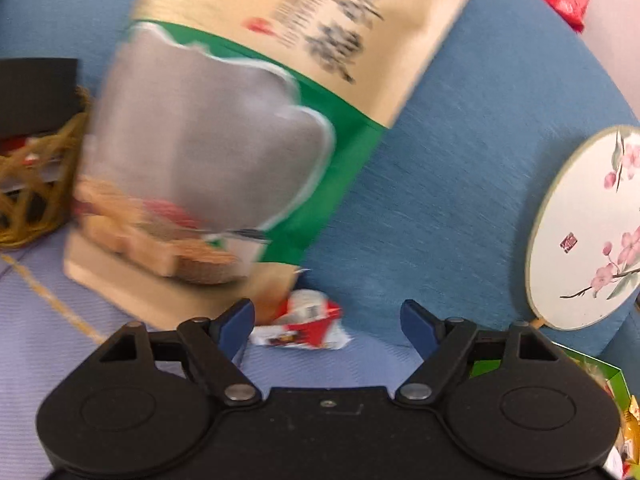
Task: Organize snacks
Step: 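Move the left tool toward the small red-and-white candy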
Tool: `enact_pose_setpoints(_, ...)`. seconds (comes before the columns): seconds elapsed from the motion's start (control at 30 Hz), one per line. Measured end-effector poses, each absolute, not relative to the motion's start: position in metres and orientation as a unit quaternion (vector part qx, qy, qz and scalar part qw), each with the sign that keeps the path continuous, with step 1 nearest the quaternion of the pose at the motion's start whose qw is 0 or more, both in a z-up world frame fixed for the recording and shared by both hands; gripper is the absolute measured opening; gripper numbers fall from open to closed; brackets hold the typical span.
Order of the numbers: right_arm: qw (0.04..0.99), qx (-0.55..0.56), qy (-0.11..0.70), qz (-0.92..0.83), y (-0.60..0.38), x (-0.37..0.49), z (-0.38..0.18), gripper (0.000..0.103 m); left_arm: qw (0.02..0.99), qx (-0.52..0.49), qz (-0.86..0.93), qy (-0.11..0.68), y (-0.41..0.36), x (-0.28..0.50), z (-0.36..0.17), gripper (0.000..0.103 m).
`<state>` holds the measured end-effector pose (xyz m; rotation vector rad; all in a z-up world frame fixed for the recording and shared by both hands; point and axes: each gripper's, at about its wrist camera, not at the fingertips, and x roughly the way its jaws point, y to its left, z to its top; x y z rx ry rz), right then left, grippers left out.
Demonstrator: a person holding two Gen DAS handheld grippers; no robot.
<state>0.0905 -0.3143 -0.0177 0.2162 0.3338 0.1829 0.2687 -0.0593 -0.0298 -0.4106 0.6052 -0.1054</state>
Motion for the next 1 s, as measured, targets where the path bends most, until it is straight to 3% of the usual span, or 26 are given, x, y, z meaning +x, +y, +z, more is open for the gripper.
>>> enact_pose_setpoints(0.13, 0.975, 0.112, 0.167, 0.096, -0.315, 0.091, -0.018, 0.102, 0.923, -0.215, -0.029, 0.317, -0.072, 0.284, -0.042, 0.100)
enact_pose_setpoints(0.17, 0.975, 0.112, 0.166, 0.096, -0.315, 0.091, -0.018, 0.102, 0.919, -0.222, -0.021, 0.325, -0.073, 0.286, -0.045, 0.090)
enact_pose_setpoints(0.2, 0.975, 0.114, 0.167, 0.096, -0.315, 0.091, -0.018, 0.102, 0.917, -0.224, -0.015, 0.330, -0.073, 0.287, -0.048, 0.057)
enact_pose_setpoints(0.23, 0.974, 0.116, 0.167, 0.096, -0.315, 0.091, -0.018, 0.102, 0.919, -0.214, -0.018, 0.330, -0.072, 0.286, -0.049, 0.046)
enact_pose_setpoints(0.27, 0.974, 0.119, 0.167, 0.095, -0.316, 0.090, -0.018, 0.102, 0.922, -0.200, -0.033, 0.330, -0.072, 0.286, -0.049, 0.048)
enact_pose_setpoints(0.37, 0.975, 0.123, 0.161, 0.095, -0.315, 0.087, -0.016, 0.102, 0.924, -0.177, -0.070, 0.332, -0.064, 0.272, -0.047, 0.039)
enact_pose_setpoints(0.43, 0.974, 0.124, 0.159, 0.099, -0.314, 0.086, -0.015, 0.102, 0.914, -0.179, -0.099, 0.349, -0.055, 0.257, -0.046, 0.001)
enact_pose_setpoints(0.63, 0.973, 0.116, 0.161, 0.120, -0.304, 0.082, -0.014, 0.102, 0.896, -0.150, -0.171, 0.381, -0.032, 0.190, -0.046, 0.000)
enact_pose_setpoints(0.67, 0.973, 0.113, 0.162, 0.122, -0.302, 0.082, -0.014, 0.102, 0.899, -0.150, -0.166, 0.377, -0.029, 0.182, -0.045, 0.029)
enact_pose_setpoints(0.7, 0.973, 0.112, 0.163, 0.121, -0.300, 0.081, -0.015, 0.102, 0.903, -0.156, -0.159, 0.368, -0.024, 0.178, -0.039, 0.091)
enact_pose_setpoints(0.73, 0.973, 0.112, 0.165, 0.120, -0.298, 0.081, -0.016, 0.102, 0.909, -0.164, -0.145, 0.354, -0.021, 0.176, -0.034, 0.103)
enact_pose_setpoints(0.83, 0.971, 0.114, 0.171, 0.120, -0.296, 0.080, -0.018, 0.102, 0.932, -0.164, -0.109, 0.304, -0.019, 0.179, -0.017, 0.103)
enact_pose_setpoints(1.0, 0.970, 0.114, 0.172, 0.126, -0.294, 0.080, -0.018, 0.102, 0.944, -0.123, -0.064, 0.300, -0.037, 0.216, -0.021, 0.103)
